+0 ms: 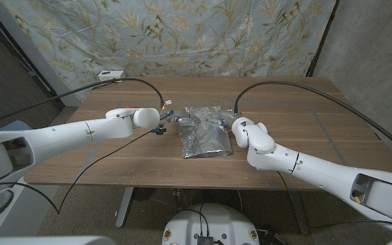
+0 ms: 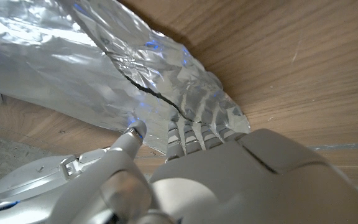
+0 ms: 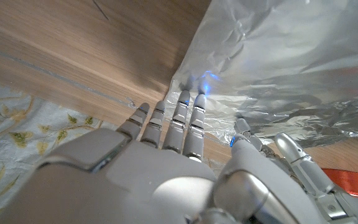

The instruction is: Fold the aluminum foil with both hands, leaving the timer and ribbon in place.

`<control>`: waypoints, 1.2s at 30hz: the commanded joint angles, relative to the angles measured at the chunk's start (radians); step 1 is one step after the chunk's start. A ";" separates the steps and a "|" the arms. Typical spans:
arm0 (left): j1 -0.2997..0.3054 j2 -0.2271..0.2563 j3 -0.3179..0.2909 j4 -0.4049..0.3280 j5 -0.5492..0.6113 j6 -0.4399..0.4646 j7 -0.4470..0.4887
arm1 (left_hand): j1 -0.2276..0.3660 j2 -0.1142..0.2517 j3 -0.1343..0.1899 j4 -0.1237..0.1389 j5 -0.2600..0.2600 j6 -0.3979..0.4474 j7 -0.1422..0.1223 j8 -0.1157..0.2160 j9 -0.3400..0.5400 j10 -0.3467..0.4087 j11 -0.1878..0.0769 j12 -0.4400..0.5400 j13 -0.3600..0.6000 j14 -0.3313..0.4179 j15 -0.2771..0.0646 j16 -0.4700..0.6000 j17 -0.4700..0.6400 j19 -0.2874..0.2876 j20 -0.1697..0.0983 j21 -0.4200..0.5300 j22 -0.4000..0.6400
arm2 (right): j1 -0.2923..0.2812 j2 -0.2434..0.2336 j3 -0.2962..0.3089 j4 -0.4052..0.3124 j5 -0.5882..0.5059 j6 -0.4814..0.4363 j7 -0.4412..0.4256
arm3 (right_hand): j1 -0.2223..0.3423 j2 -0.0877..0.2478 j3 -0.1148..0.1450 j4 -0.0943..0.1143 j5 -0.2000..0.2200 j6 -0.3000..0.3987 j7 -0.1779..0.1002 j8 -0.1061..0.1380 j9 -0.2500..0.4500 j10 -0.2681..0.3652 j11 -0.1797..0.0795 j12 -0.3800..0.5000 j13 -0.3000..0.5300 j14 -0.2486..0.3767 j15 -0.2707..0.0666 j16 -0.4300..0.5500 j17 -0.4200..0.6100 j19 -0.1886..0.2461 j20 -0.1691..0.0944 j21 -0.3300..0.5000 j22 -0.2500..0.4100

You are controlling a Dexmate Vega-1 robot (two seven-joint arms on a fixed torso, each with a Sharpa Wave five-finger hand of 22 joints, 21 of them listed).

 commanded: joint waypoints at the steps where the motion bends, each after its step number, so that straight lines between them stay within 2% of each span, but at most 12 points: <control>1: 0.003 0.003 0.000 -0.012 -0.001 0.009 0.003 | 0.012 0.001 -0.006 0.001 0.002 0.003 0.001 0.003 0.004 0.003 0.002 0.001 0.005 0.005 0.003 0.002 0.003 0.001 0.001 0.003 0.002 | -0.005 -0.010 0.009 -0.008 -0.002 0.015 -0.002 | 0.001 -0.004 0.010 -0.003 -0.002 0.004 -0.005 -0.001 0.000 -0.001 -0.004 -0.002 0.001 0.004 0.000 0.005 0.003 0.006 0.001 0.004 0.001; 23: 0.012 0.001 -0.004 -0.033 -0.002 0.046 0.022 | 0.015 0.001 -0.007 0.002 0.003 0.002 0.002 0.002 0.004 0.004 0.001 0.001 0.005 0.005 0.003 0.002 0.003 0.002 0.002 0.003 0.002 | -0.002 -0.079 0.055 -0.177 -0.023 0.013 0.048 | -0.007 -0.008 0.014 -0.001 -0.007 0.001 -0.005 -0.005 0.000 -0.002 -0.002 -0.004 0.002 0.003 0.004 0.003 0.004 0.004 0.004 0.002 0.002; 36: 0.014 -0.013 -0.008 -0.016 -0.008 0.036 0.028 | 0.017 0.001 -0.007 0.002 0.003 0.004 0.003 0.003 0.004 0.004 0.001 0.001 0.005 0.005 0.003 0.002 0.003 0.002 0.002 0.002 0.002 | -0.025 -0.121 0.051 -0.283 -0.066 -0.079 0.131 | -0.001 -0.008 0.022 -0.007 -0.008 0.007 -0.001 -0.004 0.000 0.002 -0.002 -0.003 0.002 0.004 0.007 0.001 0.003 0.005 0.005 0.002 0.001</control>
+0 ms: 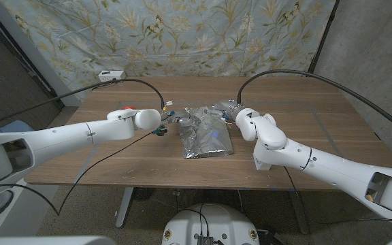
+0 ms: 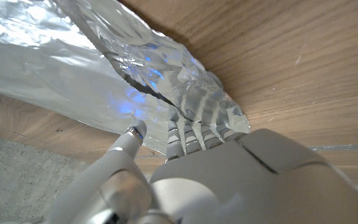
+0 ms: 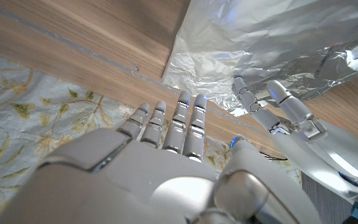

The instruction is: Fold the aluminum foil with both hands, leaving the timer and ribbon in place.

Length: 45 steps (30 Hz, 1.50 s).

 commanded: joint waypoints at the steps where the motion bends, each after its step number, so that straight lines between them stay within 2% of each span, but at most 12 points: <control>1: 0.003 -0.014 -0.005 0.014 -0.006 -0.008 0.008 | 0.013 -0.003 -0.003 -0.002 0.003 0.005 0.004 0.003 0.004 0.004 0.002 0.002 0.004 0.004 0.002 0.002 0.003 0.002 0.001 0.006 0.002 | -0.024 -0.037 -0.003 -0.094 -0.042 -0.079 0.063 | 0.005 -0.003 0.010 -0.003 -0.001 0.009 -0.002 0.000 0.001 0.007 0.003 0.001 0.002 0.004 0.007 0.001 0.003 0.006 0.004 0.002 0.001; 12: 0.003 -0.016 -0.006 0.016 -0.003 -0.006 0.007 | 0.014 -0.002 -0.004 -0.002 0.003 0.005 0.002 0.003 0.004 0.004 0.002 0.002 0.004 0.005 0.003 0.002 0.003 0.002 0.002 0.006 0.002 | -0.043 -0.044 -0.038 -0.146 -0.127 -0.160 0.112 | 0.014 -0.004 0.019 -0.014 -0.002 0.038 -0.003 0.008 0.000 0.030 0.005 0.007 0.002 0.013 0.008 0.002 0.001 0.013 0.007 0.004 0.001; 13: 0.003 -0.016 -0.007 0.014 -0.002 -0.004 0.008 | 0.014 -0.002 -0.004 -0.002 0.003 0.004 0.003 0.003 0.004 0.004 0.002 0.002 0.004 0.005 0.003 0.002 0.003 0.002 0.002 0.006 0.002 | -0.044 -0.045 -0.040 -0.150 -0.132 -0.163 0.117 | 0.015 -0.005 0.020 -0.015 -0.003 0.039 -0.003 0.009 0.000 0.032 0.007 0.008 0.002 0.015 0.009 0.003 0.001 0.014 0.006 0.004 0.001; 14: 0.003 -0.015 -0.007 0.014 -0.003 -0.004 0.007 | 0.014 -0.002 -0.004 -0.002 0.003 0.004 0.002 0.003 0.004 0.004 0.002 0.002 0.004 0.005 0.003 0.002 0.003 0.002 0.002 0.006 0.002 | -0.045 -0.044 -0.044 -0.152 -0.140 -0.169 0.123 | 0.018 -0.005 0.022 -0.017 -0.003 0.042 -0.001 0.009 0.000 0.039 -0.001 0.009 0.002 0.016 0.008 0.003 0.001 0.015 0.006 0.004 0.001; 27: 0.004 -0.022 -0.010 0.022 -0.006 -0.009 0.008 | 0.015 -0.003 -0.005 -0.001 0.003 0.005 0.004 0.003 0.004 0.004 0.002 0.002 0.004 0.005 0.004 0.002 0.003 0.002 0.001 0.006 0.002 | -0.075 -0.039 -0.069 -0.183 -0.224 -0.212 0.177 | 0.032 -0.009 0.032 -0.033 -0.006 0.069 -0.004 0.014 0.000 0.062 0.007 0.013 0.002 0.032 0.009 0.006 0.000 0.023 0.008 0.005 0.001; 45: 0.004 -0.026 -0.014 0.027 -0.005 -0.003 0.009 | 0.016 -0.003 -0.007 -0.001 0.003 0.004 0.003 0.003 0.004 0.003 0.002 0.001 0.004 0.005 0.003 0.002 0.003 0.002 0.001 0.006 0.002 | -0.110 -0.008 -0.075 -0.169 -0.300 -0.216 0.214 | 0.044 -0.008 0.044 -0.046 -0.008 0.095 0.002 0.017 0.000 0.089 0.005 0.016 0.002 0.045 0.010 0.007 -0.001 0.029 0.011 0.005 0.001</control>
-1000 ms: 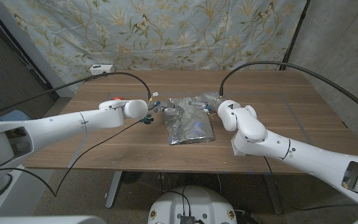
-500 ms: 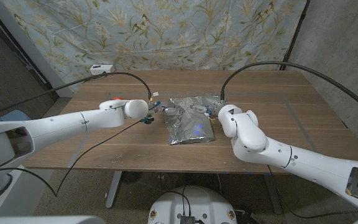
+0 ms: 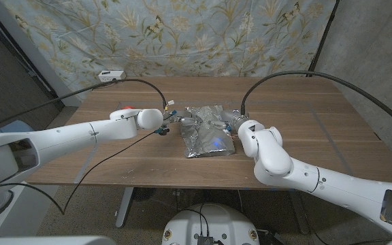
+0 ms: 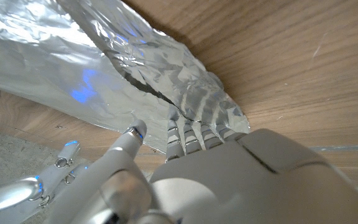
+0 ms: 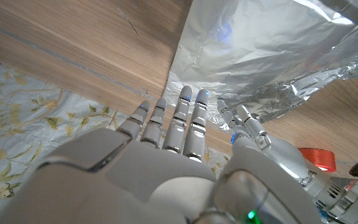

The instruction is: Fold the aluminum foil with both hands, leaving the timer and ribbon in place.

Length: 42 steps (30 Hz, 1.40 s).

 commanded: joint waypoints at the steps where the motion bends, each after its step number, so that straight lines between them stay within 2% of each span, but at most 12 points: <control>1: 0.002 0.001 -0.005 -0.004 -0.001 0.014 0.003 | 0.011 0.002 -0.004 0.002 0.003 0.004 0.003 0.003 0.004 0.003 0.002 0.001 0.004 -0.001 -0.002 0.002 0.004 0.004 0.003 0.006 0.003 | -0.024 0.024 -0.007 0.011 -0.061 -0.007 0.026 | 0.017 -0.001 0.005 -0.007 -0.001 0.014 0.001 0.006 0.000 0.018 0.001 0.008 0.002 0.011 0.000 0.007 0.002 0.009 0.000 0.005 0.001; 21: 0.002 0.005 -0.005 -0.002 -0.001 0.004 -0.002 | 0.013 0.002 -0.005 0.003 0.003 0.004 0.003 0.003 0.004 0.003 0.003 0.001 0.004 -0.001 -0.002 0.002 0.004 0.004 0.003 0.005 0.003 | -0.072 0.058 -0.003 0.067 -0.145 -0.010 0.049 | 0.008 -0.006 0.006 -0.007 -0.006 0.031 0.004 0.005 0.000 0.035 0.004 0.006 0.002 0.028 0.002 0.010 0.004 0.020 0.005 0.006 0.002; 31: 0.001 0.003 -0.006 0.001 -0.002 0.000 -0.003 | 0.013 0.002 -0.006 0.003 0.003 0.005 0.003 0.003 0.004 0.003 0.004 0.001 0.004 -0.001 -0.002 0.002 0.004 0.004 0.004 0.005 0.003 | -0.079 0.069 0.009 0.103 -0.133 0.002 0.047 | 0.001 -0.006 0.006 -0.003 -0.007 0.032 0.004 0.002 0.000 0.036 0.000 0.003 0.002 0.031 0.001 0.010 0.006 0.022 0.004 0.006 0.002; 34: 0.001 0.002 -0.006 0.003 -0.002 -0.002 -0.005 | 0.014 0.002 -0.006 0.003 0.003 0.005 0.004 0.003 0.004 0.003 0.003 0.001 0.004 0.000 -0.002 0.002 0.004 0.004 0.004 0.005 0.003 | -0.080 0.072 0.012 0.111 -0.125 0.006 0.041 | -0.002 -0.004 0.006 -0.001 -0.007 0.033 0.003 0.001 0.000 0.037 0.007 0.002 0.002 0.030 0.001 0.010 0.006 0.021 0.003 0.005 0.002; 42: 0.003 0.001 -0.009 0.002 -0.003 0.008 0.001 | 0.014 0.002 -0.007 0.003 0.003 0.005 0.005 0.003 0.004 0.003 0.003 0.001 0.004 0.000 -0.002 0.002 0.004 0.004 0.004 0.005 0.003 | -0.078 0.080 0.021 0.127 -0.078 0.002 0.033 | -0.010 -0.002 0.007 0.004 -0.008 0.033 0.000 -0.002 0.000 0.031 -0.002 -0.003 0.002 0.024 -0.001 0.007 0.007 0.016 0.001 0.002 0.002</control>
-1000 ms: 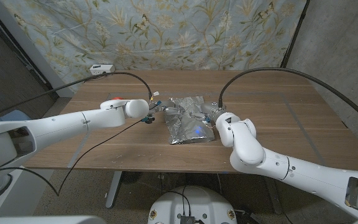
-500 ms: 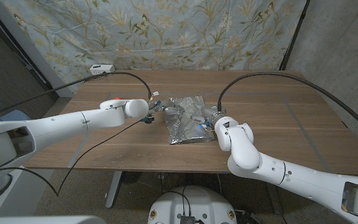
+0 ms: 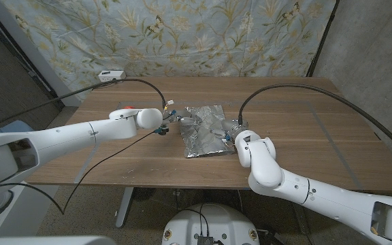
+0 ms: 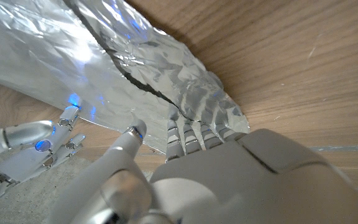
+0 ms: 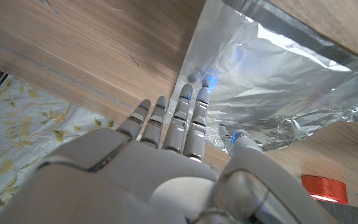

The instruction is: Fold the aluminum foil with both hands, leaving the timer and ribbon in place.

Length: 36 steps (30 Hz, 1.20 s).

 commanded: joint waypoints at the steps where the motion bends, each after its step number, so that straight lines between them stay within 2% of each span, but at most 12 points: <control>1: 0.000 -0.001 -0.003 0.004 -0.002 -0.002 -0.001 | 0.010 -0.002 -0.001 0.001 0.003 0.005 0.005 0.003 0.004 0.003 0.002 0.001 0.005 0.000 -0.002 0.002 0.004 0.000 0.000 0.006 0.003 | -0.004 0.010 0.013 0.028 0.059 0.005 -0.022 | -0.011 0.001 0.005 0.007 -0.001 0.005 -0.003 -0.003 0.000 0.002 -0.002 -0.003 0.002 0.001 -0.003 -0.002 0.005 -0.004 -0.004 0.002 0.002; 13: 0.006 0.010 -0.006 -0.003 -0.006 -0.001 0.005 | 0.011 -0.002 -0.002 0.001 0.003 0.005 0.004 0.003 0.004 0.003 0.003 0.001 0.005 0.000 -0.001 0.002 0.004 0.000 -0.001 0.006 0.003 | 0.016 0.006 0.011 0.039 0.142 0.005 -0.047 | -0.020 0.004 0.007 0.013 -0.002 -0.003 -0.006 -0.010 0.001 -0.013 -0.005 -0.010 0.002 -0.010 -0.006 -0.007 0.006 -0.012 -0.007 -0.001 0.002; 17: 0.008 0.015 -0.007 -0.005 -0.008 -0.006 0.007 | 0.011 -0.002 -0.002 0.001 0.003 0.004 0.004 0.003 0.004 0.003 0.003 0.001 0.005 0.000 -0.001 0.002 0.004 0.000 0.000 0.006 0.003 | 0.026 -0.002 0.004 0.038 0.158 0.005 -0.055 | -0.025 0.005 0.009 0.017 -0.002 -0.006 -0.006 -0.012 0.001 -0.024 -0.014 -0.014 0.002 -0.014 -0.008 -0.008 0.006 -0.017 -0.008 -0.002 0.001; 18: 0.009 0.016 -0.007 -0.005 -0.008 -0.007 0.008 | 0.011 -0.002 -0.002 0.001 0.003 0.005 0.004 0.003 0.004 0.003 0.002 0.001 0.005 0.000 -0.002 0.002 0.004 0.000 0.000 0.006 0.003 | 0.028 -0.004 0.002 0.037 0.161 0.006 -0.056 | -0.026 0.005 0.009 0.017 -0.002 -0.007 -0.007 -0.013 0.001 -0.022 -0.005 -0.013 0.002 -0.014 -0.008 -0.009 0.006 -0.017 -0.008 -0.002 0.001; 21: 0.012 0.022 -0.010 -0.009 -0.011 -0.005 0.014 | 0.012 -0.002 -0.002 0.001 0.003 0.005 0.004 0.003 0.004 0.003 0.004 0.001 0.005 0.000 -0.002 0.002 0.004 0.000 0.001 0.006 0.003 | 0.034 -0.012 -0.004 0.030 0.164 0.008 -0.063 | -0.028 0.005 0.010 0.018 -0.002 -0.009 -0.009 -0.014 0.001 -0.027 -0.012 -0.014 0.002 -0.016 -0.010 -0.009 0.006 -0.018 -0.008 -0.002 0.001; 36: 0.019 0.055 -0.018 -0.024 -0.016 -0.019 0.025 | 0.013 -0.002 -0.003 0.002 0.003 0.006 0.005 0.003 0.004 0.003 0.004 0.001 0.005 0.000 -0.002 0.002 0.004 0.000 0.000 0.006 0.003 | 0.046 -0.048 0.005 -0.018 0.167 0.033 -0.101 | -0.028 0.007 0.016 0.018 -0.002 -0.010 -0.012 -0.015 0.001 -0.029 -0.012 -0.013 0.003 -0.017 -0.012 -0.010 0.005 -0.019 -0.009 -0.002 0.001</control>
